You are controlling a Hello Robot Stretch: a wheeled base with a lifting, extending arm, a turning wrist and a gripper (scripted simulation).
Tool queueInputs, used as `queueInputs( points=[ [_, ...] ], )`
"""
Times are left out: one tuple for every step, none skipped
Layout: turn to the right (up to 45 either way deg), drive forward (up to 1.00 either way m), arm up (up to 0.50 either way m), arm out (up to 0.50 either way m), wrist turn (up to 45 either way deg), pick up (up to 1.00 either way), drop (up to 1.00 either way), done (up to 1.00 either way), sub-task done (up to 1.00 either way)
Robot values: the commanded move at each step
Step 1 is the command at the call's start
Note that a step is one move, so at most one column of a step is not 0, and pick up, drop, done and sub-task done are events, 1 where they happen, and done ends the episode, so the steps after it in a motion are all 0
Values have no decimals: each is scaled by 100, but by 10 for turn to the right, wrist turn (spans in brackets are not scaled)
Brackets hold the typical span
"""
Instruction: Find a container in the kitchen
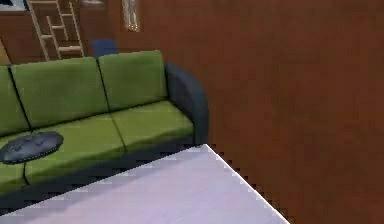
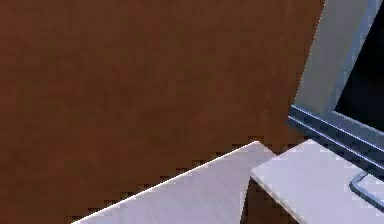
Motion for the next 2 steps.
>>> queueInputs(
  points=[
    [-450, 0, 0, 0, 0, 0, 0, 0, 0],
    [-450, 0, 0, 0, 0, 0, 0, 0, 0]
  ],
)
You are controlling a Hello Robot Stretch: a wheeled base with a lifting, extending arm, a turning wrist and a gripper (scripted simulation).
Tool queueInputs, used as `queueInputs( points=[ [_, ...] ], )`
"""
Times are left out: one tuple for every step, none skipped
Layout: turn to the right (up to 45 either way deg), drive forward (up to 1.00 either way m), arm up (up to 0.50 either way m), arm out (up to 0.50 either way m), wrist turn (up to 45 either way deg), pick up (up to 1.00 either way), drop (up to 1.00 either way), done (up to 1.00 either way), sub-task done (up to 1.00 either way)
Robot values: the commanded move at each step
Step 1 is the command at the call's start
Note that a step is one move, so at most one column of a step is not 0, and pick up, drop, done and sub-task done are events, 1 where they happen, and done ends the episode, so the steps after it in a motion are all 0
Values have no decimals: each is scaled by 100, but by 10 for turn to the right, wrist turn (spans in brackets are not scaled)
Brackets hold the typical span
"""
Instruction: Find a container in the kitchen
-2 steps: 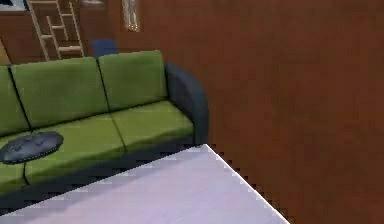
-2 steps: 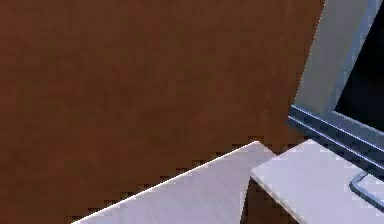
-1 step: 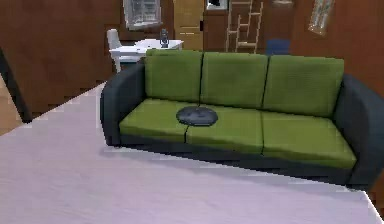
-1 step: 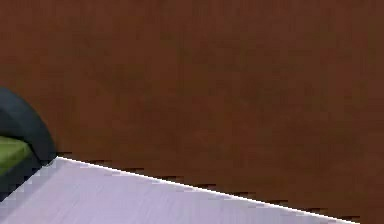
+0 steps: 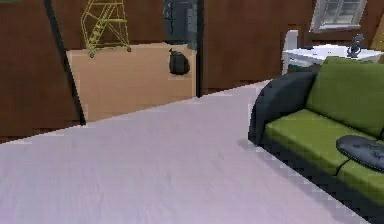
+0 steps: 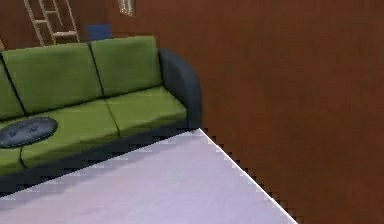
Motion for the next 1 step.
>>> queueInputs(
  points=[
    [-180, 0, 0, 0, 0, 0, 0, 0, 0]
  ],
)
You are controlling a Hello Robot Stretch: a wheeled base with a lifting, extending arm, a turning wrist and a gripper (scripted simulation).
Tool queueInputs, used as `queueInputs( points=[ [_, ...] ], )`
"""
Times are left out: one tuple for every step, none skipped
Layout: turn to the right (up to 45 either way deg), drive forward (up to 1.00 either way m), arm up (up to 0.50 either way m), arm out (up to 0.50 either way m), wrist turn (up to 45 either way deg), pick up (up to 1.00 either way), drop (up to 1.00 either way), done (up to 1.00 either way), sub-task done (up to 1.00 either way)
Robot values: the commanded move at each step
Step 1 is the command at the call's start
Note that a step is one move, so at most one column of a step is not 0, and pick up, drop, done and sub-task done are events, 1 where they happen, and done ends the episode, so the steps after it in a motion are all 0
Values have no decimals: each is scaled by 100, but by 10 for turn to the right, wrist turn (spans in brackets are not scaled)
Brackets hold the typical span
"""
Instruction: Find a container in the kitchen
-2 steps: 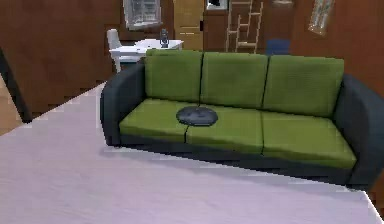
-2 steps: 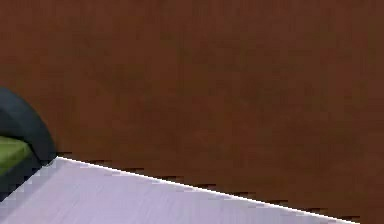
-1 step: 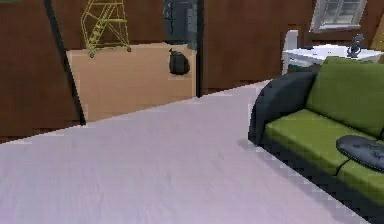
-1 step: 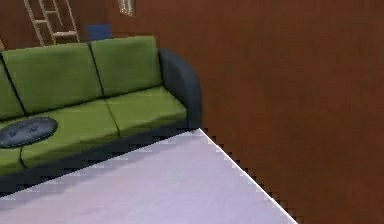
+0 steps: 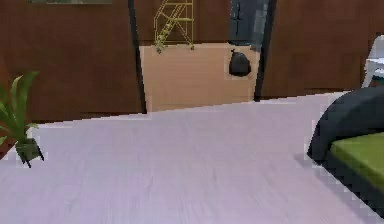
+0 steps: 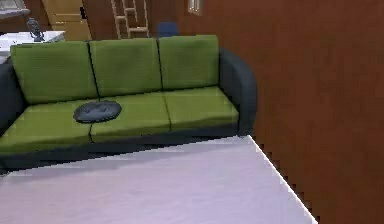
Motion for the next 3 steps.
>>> queueInputs(
  points=[
    [0, 100, 0, 0, 0, 0, 0, 0, 0],
    [-30, 0, 0, 0, 0, 0, 0, 0, 0],
    [0, 100, 0, 0, 0, 0, 0, 0, 0]
  ],
)
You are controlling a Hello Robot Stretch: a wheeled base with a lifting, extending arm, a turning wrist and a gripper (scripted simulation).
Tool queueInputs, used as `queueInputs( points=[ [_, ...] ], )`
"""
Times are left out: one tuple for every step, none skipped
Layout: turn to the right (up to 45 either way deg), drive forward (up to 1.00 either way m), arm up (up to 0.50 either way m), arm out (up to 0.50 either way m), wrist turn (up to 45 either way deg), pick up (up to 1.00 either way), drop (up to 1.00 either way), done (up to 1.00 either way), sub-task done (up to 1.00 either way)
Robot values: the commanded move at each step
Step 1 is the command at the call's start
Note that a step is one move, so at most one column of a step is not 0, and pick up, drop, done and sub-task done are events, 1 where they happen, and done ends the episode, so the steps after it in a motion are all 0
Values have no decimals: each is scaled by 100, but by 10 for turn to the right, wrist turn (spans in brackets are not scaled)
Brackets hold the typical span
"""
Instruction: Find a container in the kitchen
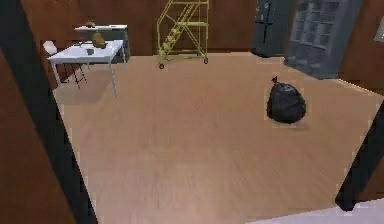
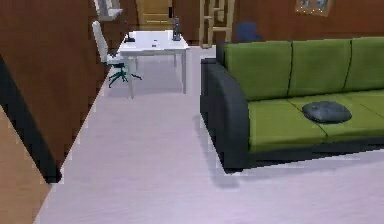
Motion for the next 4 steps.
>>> queueInputs(
  points=[
    [0, 55, 0, 0, 0, 0, 0, 0, 0],
    [-90, 0, 0, 0, 0, 0, 0, 0, 0],
    [0, 65, 0, 0, 0, 0, 0, 0, 0],
    [-90, 0, 0, 0, 0, 0, 0, 0, 0]
  ],
)
